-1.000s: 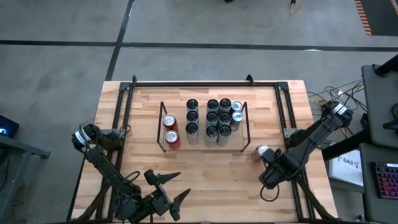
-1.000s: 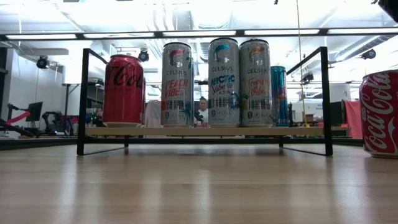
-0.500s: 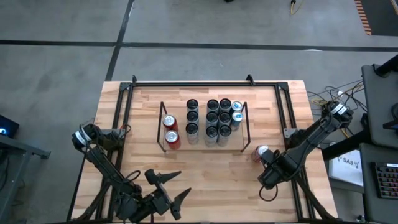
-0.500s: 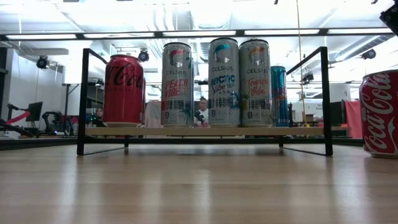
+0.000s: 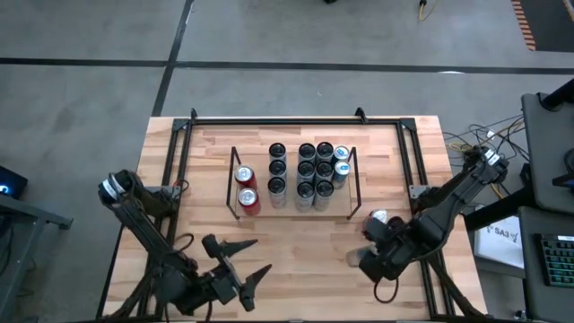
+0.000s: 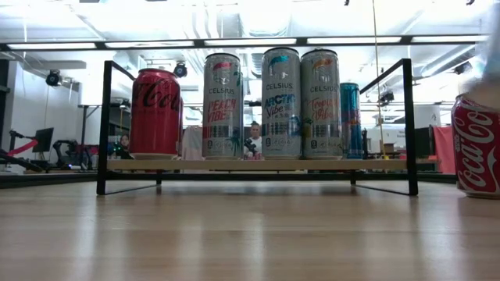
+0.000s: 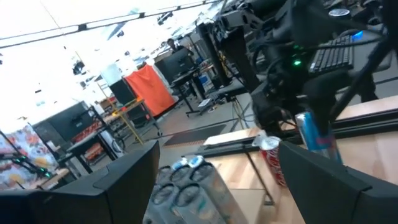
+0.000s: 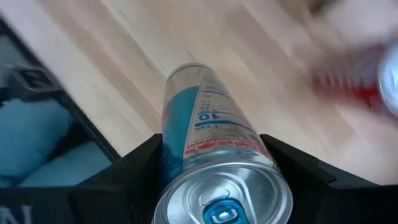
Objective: Place canned beverage on shelf
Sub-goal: Put the blue soda can on the shelf aligned with the other blue soda can
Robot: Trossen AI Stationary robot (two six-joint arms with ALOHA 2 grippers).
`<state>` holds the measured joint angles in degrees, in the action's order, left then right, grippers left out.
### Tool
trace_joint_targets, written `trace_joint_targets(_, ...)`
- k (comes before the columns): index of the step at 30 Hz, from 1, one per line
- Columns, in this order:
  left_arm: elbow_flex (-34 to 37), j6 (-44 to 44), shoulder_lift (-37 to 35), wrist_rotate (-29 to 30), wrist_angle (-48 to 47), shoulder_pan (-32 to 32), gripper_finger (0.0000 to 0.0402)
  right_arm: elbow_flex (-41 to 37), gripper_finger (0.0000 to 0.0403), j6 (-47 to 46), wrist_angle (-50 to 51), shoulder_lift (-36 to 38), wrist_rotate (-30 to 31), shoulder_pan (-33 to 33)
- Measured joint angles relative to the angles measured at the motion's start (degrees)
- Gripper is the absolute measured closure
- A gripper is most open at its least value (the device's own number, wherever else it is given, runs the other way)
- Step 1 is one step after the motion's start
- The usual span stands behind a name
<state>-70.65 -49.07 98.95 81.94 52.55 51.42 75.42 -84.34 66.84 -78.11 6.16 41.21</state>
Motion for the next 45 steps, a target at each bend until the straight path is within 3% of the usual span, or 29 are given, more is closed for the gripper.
trace_joint_targets(3, 0.4, -3.5, -2.6, -0.9, -0.1, -0.6, 0.0091, 2.6, 0.0172, 6.4, -2.1, -0.9, 5.3, -1.0)
trace_joint_targets(10, 0.6, -10.8, -8.7, -11.0, -6.2, -3.9, 0.0091, 8.4, 0.0172, 23.3, -5.9, -4.2, 15.1, -5.4)
trace_joint_targets(17, 0.6, -12.8, -15.3, -35.4, -16.6, -12.2, 0.0091, 13.1, 0.0172, 35.7, -6.6, -6.8, 26.7, -9.8)
trace_joint_targets(20, 0.6, -3.3, -18.5, -41.1, -26.0, -16.7, 0.0091, 13.6, 0.0172, 38.1, -8.4, -7.2, 28.3, -11.1)
trace_joint_targets(24, 0.6, 21.6, -21.6, -48.3, -48.2, -22.8, 0.0091, 13.5, 0.0171, 39.6, -9.7, -7.3, 27.8, -11.9)
trace_joint_targets(27, 0.8, 35.2, -21.4, -52.8, -60.9, -25.2, 0.0091, 13.4, 0.0171, 40.2, -9.8, -7.3, 27.7, -11.9)
trace_joint_targets(33, 1.8, 44.3, -15.6, -52.7, -65.2, -25.3, 0.0091, 13.2, 0.0171, 40.8, -11.4, -7.3, 27.7, -11.9)
trace_joint_targets(38, 1.0, 45.4, -8.9, -51.5, -60.3, -25.2, 0.0091, 12.8, 0.0171, 43.0, -14.0, -7.3, 27.8, -11.9)
trace_joint_targets(45, -2.4, 43.8, -1.4, -36.3, -57.5, -25.3, 0.0091, 12.7, 0.0171, 44.4, -14.8, -7.3, 27.9, -11.9)
